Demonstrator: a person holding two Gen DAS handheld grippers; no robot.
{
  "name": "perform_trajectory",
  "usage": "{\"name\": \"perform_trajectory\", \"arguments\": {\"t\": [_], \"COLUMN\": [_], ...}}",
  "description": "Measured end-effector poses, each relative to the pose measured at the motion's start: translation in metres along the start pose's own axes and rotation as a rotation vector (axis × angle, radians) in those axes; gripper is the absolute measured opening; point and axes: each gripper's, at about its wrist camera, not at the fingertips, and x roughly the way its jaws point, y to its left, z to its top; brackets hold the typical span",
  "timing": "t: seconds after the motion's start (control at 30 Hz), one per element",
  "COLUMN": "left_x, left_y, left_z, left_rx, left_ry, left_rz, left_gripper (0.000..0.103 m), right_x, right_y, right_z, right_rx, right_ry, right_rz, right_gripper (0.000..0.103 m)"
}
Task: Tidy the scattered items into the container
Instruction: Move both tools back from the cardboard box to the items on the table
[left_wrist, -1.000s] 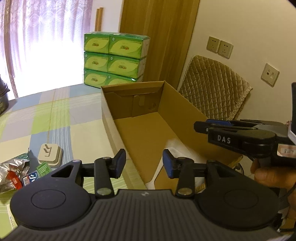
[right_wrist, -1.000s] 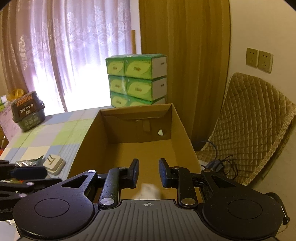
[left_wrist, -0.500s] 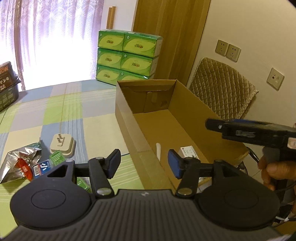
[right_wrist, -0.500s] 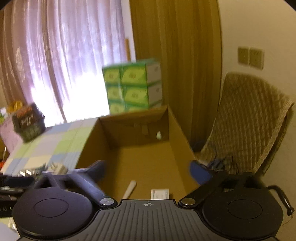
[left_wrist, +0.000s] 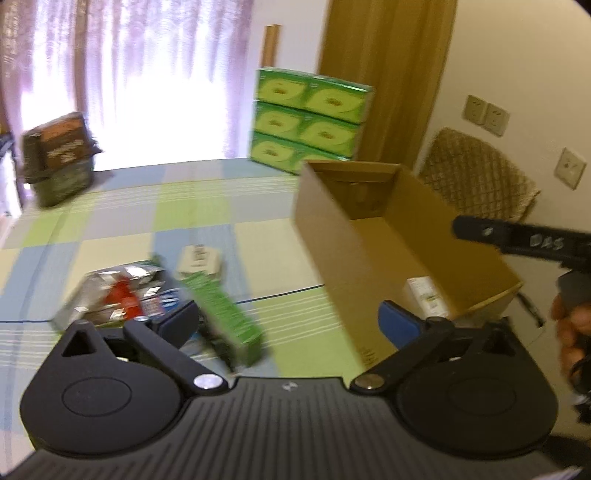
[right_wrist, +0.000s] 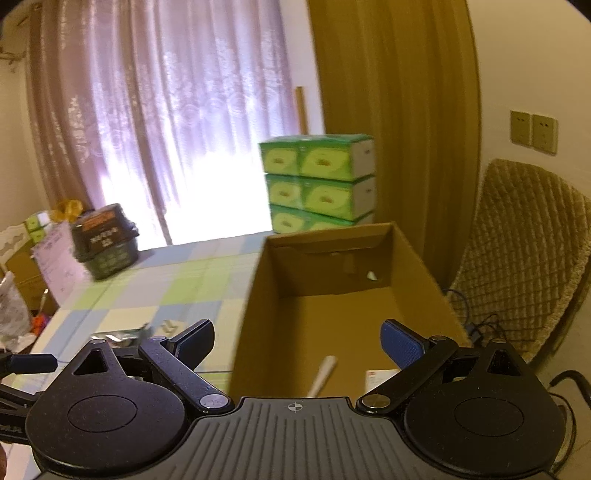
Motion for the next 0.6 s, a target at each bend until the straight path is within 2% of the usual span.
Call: {"name": "perform_trajectory", "arguments": {"t": [0.3, 0.6], "left_x": [-0.039, -0.058], "left_y": [0.065, 0.106], "left_z": [-0.034, -0.06], "left_rx": [-0.002, -0.012], "left_ry": [0.004, 0.047], "left_rz": [0.149, 0.167], "left_gripper": [0.102, 0.102], "right_x": [-0.012, -0.001], "right_y": [0.068, 0.111], "right_z": [-0.01, -0.039], "right_rx": [-0.086, -0.157], "right_ry": [-0.009, 0.053], "right_rz": [0.112, 0.177], "right_gripper": [0.101, 0.101]}}
